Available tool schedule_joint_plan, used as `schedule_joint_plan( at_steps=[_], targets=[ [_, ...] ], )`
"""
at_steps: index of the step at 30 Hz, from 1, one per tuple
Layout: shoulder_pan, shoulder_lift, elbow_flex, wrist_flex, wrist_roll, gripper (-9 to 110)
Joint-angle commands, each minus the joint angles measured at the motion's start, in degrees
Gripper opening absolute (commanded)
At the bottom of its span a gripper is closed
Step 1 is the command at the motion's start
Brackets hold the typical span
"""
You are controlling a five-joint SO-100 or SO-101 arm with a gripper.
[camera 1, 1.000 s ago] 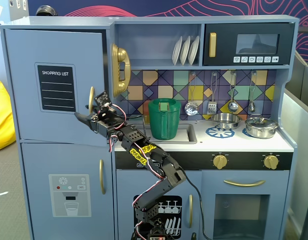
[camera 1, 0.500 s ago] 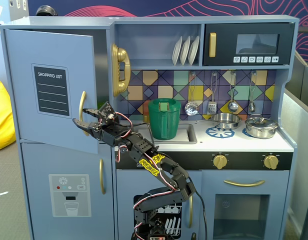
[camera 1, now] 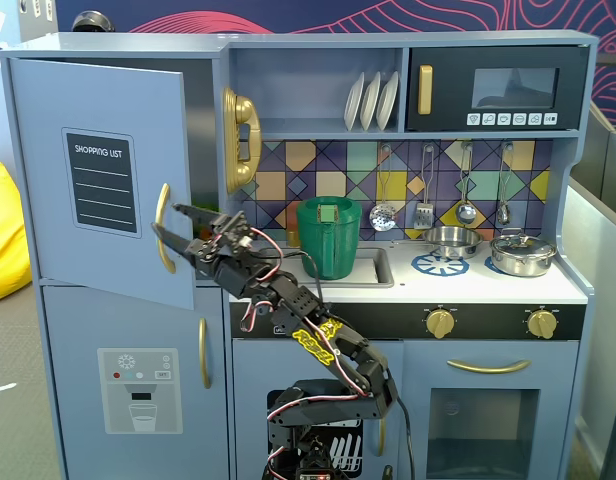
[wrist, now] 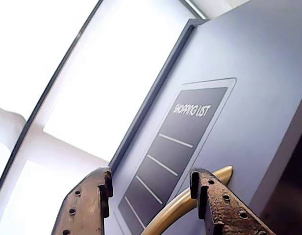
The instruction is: Open the left cabinet door
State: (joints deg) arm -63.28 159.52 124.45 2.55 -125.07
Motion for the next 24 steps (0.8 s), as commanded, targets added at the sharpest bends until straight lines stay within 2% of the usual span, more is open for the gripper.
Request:
schedule_joint_plan(
  at_steps=[1, 5, 10, 18, 24],
  targets=[
    [11.3, 1.0, -7.6, 3.0, 4.3, 11],
    [26.6, -0.5, -14.2, 11.1, 15.6, 11],
    [34.5, -2.5, -15.9, 18.3, 19.3, 10],
    [32.8, -6.8, -12.7, 23.6, 16.9, 10],
    [26.5, -11.6, -11.5, 19.7, 13.4, 10]
  ],
)
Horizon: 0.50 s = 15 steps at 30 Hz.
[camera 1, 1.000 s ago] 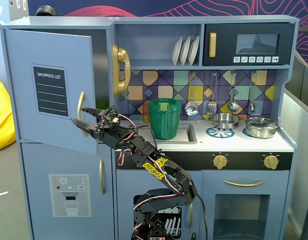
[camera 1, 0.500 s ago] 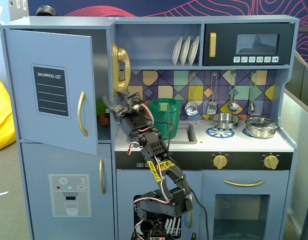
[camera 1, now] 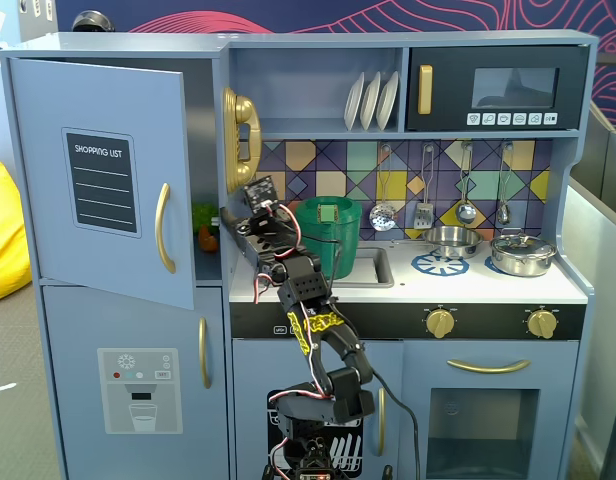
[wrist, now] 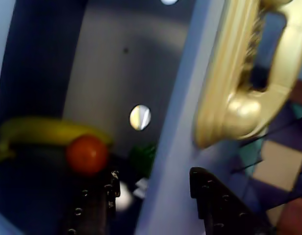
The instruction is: Open the left cabinet door
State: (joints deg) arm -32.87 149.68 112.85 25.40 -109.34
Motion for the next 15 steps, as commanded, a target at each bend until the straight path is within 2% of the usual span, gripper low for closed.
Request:
schedule_joint_plan(
  at_steps=[1, 15],
  targets=[
    [-5.4, -2.4, 0.6, -4.3, -3.6, 10],
    [-24.8, -4.9, 4.8, -16.7, -14.0, 9]
  ],
)
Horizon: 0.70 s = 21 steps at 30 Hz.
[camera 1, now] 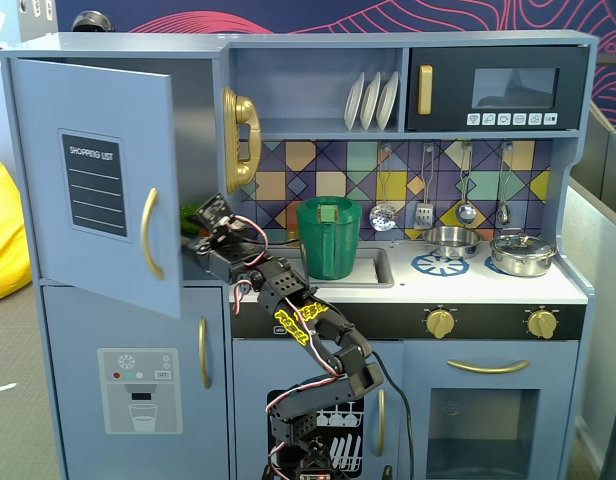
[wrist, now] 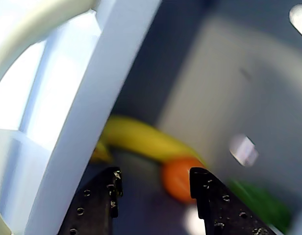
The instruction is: Open the left cabinet door
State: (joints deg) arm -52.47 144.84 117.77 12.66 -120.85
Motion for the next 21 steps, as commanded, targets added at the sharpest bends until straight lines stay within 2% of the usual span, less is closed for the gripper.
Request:
schedule_joint_plan(
  at_steps=[1, 8, 12, 16, 19, 21],
  targets=[
    [-6.9, 0.0, 0.3, -4.7, -3.3, 9],
    [-18.5, -1.0, 2.4, -9.5, -8.7, 9],
    [-17.8, -1.6, 2.8, -10.5, -8.3, 9],
    [-6.5, 0.8, 2.9, -5.7, -3.1, 9],
    [7.8, 4.4, 3.0, 5.8, 2.8, 8],
    [16.7, 7.6, 2.4, 18.2, 8.3, 8]
  ],
)
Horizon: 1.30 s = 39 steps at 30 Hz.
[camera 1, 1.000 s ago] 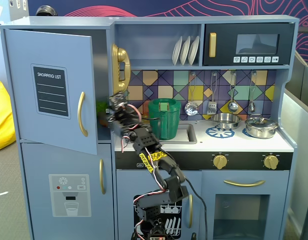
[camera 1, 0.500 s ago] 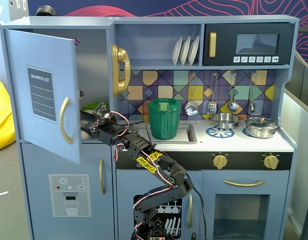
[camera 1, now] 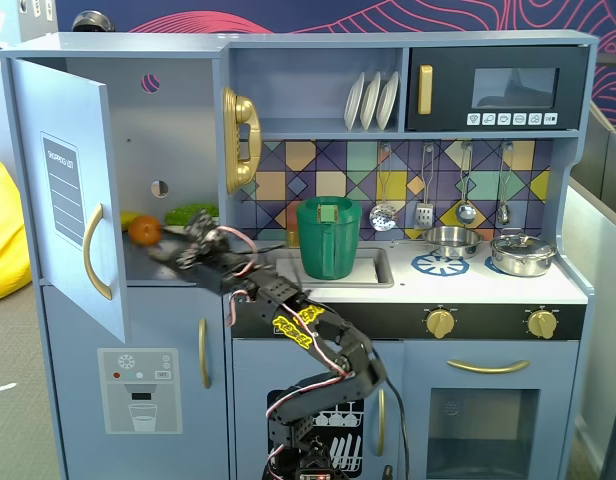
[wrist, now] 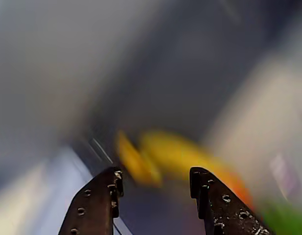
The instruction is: Open the left cabinet door
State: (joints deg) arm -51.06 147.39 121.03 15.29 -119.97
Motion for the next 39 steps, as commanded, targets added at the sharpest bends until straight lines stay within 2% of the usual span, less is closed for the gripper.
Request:
schedule_joint_plan(
  at_steps=[1, 4, 7, 10, 13, 18, 25, 32, 39],
  targets=[
    [18.6, 6.6, -1.5, 21.7, 10.9, 8],
    [29.5, 9.5, -2.0, 41.4, 14.6, 7],
    [38.7, 11.2, -0.4, 56.3, 18.5, 7],
    [45.8, 12.0, 3.0, 68.8, 21.1, 7],
    [51.9, 14.8, 11.5, 75.3, 24.0, 8],
    [54.4, 24.2, 27.9, 80.2, 32.5, 8],
    [58.8, 32.3, 43.0, 75.6, 33.8, 8],
    [58.8, 34.6, 50.6, 72.4, 33.2, 7],
    [54.8, 34.7, 50.8, 72.2, 35.0, 6]
  ],
)
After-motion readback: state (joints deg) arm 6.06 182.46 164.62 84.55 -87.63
